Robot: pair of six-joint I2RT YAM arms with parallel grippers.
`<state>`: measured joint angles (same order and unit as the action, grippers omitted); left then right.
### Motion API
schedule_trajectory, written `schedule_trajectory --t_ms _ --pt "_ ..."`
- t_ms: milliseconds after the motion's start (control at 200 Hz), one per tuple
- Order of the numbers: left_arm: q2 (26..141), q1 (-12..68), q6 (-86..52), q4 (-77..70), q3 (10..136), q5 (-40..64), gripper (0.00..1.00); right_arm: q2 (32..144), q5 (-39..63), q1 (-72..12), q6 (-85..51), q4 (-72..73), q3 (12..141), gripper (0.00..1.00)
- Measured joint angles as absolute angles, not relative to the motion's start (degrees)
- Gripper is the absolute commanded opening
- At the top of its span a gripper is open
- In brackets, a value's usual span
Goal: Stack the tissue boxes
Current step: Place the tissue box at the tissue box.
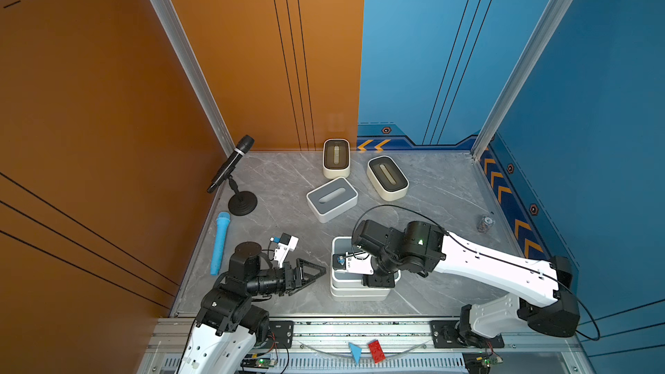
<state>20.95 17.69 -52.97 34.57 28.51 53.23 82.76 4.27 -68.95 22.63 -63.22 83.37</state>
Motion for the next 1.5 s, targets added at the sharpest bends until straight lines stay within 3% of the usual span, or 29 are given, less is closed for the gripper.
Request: schedule_trajectory --t_ms 1502 --pt "20.95 18.44 -53.19 34.57 26.28 53.19 0.98 84.47 3.79 -69.01 22.26 -60.84 80.93 0.37"
